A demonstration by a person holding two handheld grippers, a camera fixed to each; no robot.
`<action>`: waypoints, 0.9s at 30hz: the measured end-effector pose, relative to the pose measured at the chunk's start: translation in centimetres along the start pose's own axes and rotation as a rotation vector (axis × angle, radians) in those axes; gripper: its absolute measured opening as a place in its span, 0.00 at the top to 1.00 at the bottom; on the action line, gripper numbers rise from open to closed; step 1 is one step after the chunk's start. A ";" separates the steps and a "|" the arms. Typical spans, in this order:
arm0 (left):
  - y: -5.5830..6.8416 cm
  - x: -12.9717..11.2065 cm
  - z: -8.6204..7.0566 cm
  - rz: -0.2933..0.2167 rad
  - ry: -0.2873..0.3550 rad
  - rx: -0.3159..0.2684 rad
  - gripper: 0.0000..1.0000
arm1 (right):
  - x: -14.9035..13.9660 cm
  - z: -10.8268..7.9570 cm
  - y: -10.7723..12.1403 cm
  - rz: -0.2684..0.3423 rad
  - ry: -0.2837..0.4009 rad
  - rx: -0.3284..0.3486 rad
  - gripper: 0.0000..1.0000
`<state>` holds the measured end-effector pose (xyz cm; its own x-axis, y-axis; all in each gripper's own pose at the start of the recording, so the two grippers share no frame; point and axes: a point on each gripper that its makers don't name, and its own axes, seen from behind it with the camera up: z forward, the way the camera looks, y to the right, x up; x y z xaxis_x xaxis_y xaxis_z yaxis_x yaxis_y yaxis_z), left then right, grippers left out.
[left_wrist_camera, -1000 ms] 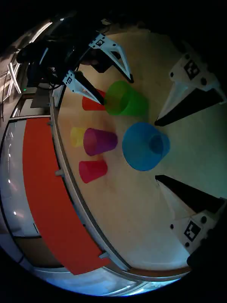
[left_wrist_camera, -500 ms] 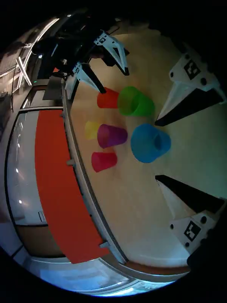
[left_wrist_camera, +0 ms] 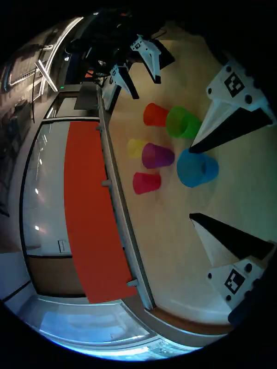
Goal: Pour water
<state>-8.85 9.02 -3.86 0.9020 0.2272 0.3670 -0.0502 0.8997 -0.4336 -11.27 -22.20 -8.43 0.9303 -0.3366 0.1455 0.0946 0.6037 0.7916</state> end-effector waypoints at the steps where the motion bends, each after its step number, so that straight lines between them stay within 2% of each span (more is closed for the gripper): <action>1: -0.1 0.2 -0.1 -0.001 0.007 0.006 0.04 | 0.1 -0.1 0.0 0.001 0.004 -0.005 0.00; 8: -1.3 1.8 -1.0 -0.016 0.087 0.075 0.04 | 1.2 -0.8 0.8 0.025 0.054 -0.075 0.00; 14: -2.9 3.0 -1.9 -0.008 0.175 0.180 0.04 | 2.0 -1.8 3.3 0.063 0.104 -0.187 0.00; 20: -4.3 3.9 -3.2 -0.027 0.252 0.267 0.04 | 2.6 -3.4 6.7 0.087 0.156 -0.341 0.01; 27: -5.2 4.5 -4.1 -0.064 0.318 0.328 0.04 | 3.4 -7.3 12.3 0.146 0.254 -0.597 0.01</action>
<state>-2.80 3.82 -3.30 0.9919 0.0881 0.0920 -0.0771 0.9902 -0.1164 -4.38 -10.64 -2.56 0.9962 -0.0842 0.0244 0.0731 0.9514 0.2992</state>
